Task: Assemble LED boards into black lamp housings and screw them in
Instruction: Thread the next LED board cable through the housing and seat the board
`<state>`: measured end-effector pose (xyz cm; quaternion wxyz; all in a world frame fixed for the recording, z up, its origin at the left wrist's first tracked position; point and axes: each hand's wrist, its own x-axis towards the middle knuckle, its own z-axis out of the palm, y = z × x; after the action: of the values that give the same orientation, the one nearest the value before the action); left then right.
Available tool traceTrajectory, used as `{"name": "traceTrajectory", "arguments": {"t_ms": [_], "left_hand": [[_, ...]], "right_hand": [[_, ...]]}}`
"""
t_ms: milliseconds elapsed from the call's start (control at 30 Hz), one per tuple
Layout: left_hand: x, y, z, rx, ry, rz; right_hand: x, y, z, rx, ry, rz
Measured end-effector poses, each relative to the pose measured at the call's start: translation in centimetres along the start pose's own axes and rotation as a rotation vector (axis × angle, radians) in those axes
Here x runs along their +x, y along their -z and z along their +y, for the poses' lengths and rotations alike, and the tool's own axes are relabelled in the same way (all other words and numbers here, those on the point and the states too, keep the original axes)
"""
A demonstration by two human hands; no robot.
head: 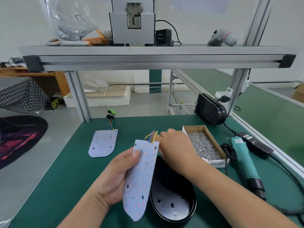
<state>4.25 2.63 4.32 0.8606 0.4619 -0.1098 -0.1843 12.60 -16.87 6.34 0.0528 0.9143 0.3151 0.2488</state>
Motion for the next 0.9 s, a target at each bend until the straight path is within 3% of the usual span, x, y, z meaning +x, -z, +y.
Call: {"name": "traceTrajectory", "arguments": {"t_ms": [67,167,333,500,600,733,900], "left_hand": [[0.1,0.4,0.4,0.005,-0.034,0.099],[0.1,1.2,0.8,0.039,-0.056,0.242],[0.6,1.4,0.2,0.074,-0.036,0.244],[0.8,1.9,0.0,0.072,-0.07,0.262],[1.0,1.9,-0.2,0.062,-0.057,0.28],[1.0,2.1,-0.5,0.068,-0.05,0.293],[1.2,1.9,-0.7,0.06,-0.047,0.289]], "right_hand": [[-0.3,0.1,1.9,0.062,-0.082,0.0],[-1.1,0.7,5.3,0.091,-0.231,-0.182],[-3.1,3.1,7.7,0.306,-0.317,-0.197],[-3.6,3.6,5.7,1.114,-0.517,-0.07],[-4.2,2.1,3.2,1.397,-0.572,-0.066],[-4.8,0.1,2.0,1.401,-0.597,-0.045],[-5.4,-0.9,1.6,1.13,-0.493,-0.087]]}}
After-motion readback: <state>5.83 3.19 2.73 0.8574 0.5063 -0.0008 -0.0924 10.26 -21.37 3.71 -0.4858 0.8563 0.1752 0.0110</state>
